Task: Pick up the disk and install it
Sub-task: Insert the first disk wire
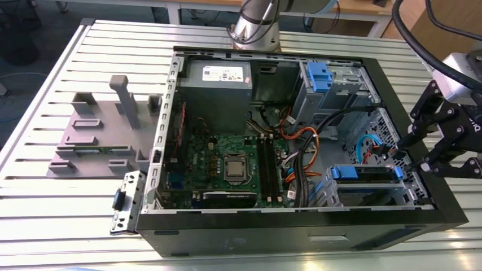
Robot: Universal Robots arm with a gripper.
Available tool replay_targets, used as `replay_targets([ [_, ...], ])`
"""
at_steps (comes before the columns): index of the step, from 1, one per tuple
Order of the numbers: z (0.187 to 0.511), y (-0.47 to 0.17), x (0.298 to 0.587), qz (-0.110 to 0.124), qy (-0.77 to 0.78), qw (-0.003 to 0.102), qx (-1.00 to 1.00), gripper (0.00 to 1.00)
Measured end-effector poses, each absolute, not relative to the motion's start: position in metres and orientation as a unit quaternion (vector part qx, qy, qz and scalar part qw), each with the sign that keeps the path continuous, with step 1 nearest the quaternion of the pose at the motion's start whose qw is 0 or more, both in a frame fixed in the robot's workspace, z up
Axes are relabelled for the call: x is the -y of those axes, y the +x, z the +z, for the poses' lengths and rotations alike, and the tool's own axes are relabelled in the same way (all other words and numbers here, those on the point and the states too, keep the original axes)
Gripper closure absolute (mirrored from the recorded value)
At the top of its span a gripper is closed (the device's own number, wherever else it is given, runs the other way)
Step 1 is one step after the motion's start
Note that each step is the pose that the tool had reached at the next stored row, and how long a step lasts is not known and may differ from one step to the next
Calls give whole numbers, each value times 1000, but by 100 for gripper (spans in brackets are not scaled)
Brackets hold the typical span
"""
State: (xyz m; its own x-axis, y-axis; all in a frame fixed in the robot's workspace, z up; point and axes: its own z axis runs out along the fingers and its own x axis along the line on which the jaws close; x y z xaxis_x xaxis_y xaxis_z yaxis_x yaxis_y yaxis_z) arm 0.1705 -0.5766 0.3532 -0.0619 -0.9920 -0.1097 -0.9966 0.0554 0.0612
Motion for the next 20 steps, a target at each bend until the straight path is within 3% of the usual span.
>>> replay_targets([
  [20,341,170,565,60,-685,19,-726,53],
])
